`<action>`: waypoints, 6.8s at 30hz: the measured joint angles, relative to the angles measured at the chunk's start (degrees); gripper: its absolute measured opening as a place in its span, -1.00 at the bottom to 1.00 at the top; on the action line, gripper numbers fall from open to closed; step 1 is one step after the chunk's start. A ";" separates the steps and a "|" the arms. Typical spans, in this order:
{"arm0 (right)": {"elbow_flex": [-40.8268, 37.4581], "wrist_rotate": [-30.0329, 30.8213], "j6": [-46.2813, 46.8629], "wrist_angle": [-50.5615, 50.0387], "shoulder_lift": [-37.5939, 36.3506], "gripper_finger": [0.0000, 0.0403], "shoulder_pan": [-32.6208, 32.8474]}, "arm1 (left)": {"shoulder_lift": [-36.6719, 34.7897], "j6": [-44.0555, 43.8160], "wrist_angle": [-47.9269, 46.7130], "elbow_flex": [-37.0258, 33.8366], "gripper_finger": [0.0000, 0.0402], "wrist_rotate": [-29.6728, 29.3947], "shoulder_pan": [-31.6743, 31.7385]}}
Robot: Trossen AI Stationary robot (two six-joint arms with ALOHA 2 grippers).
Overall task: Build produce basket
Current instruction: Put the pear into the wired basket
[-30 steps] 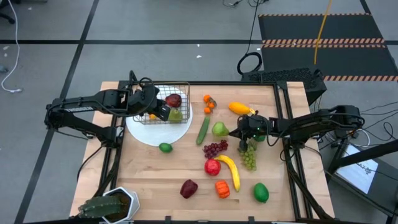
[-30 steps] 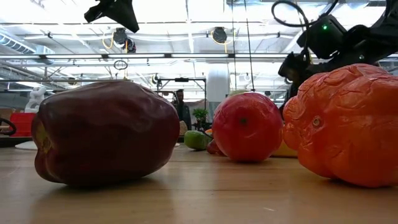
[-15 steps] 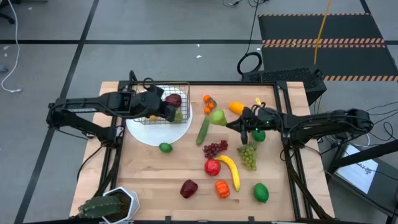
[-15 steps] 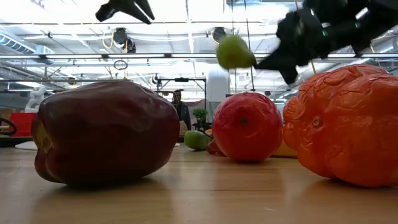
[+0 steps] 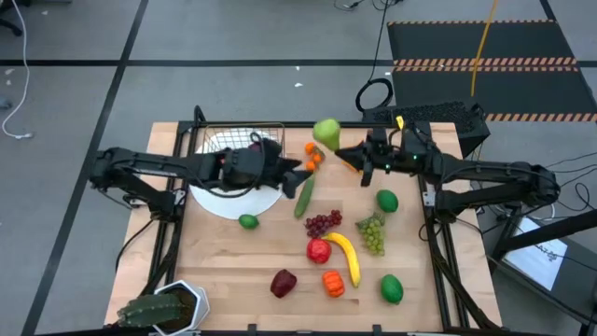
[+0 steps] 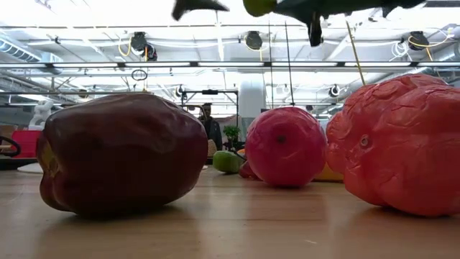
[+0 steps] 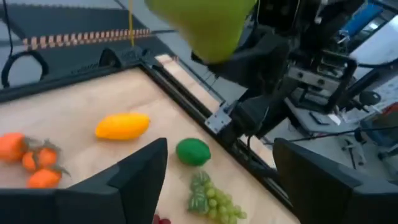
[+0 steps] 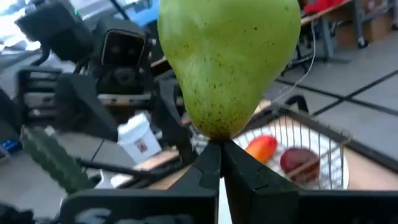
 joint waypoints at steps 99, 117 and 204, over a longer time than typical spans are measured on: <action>1.07 -29.03 11.32 12.41 0.66 0.04 -14.06 | -0.11 -6.02 26.07 0.01 -0.19 16.81 13.55; 1.07 -29.05 6.31 10.77 0.51 0.04 -14.06 | -5.91 -33.86 24.31 0.01 -0.19 21.12 13.27; 1.16 -23.06 23.04 0.80 0.51 0.04 -12.86 | -6.55 28.00 -55.05 -0.06 -0.19 13.55 26.25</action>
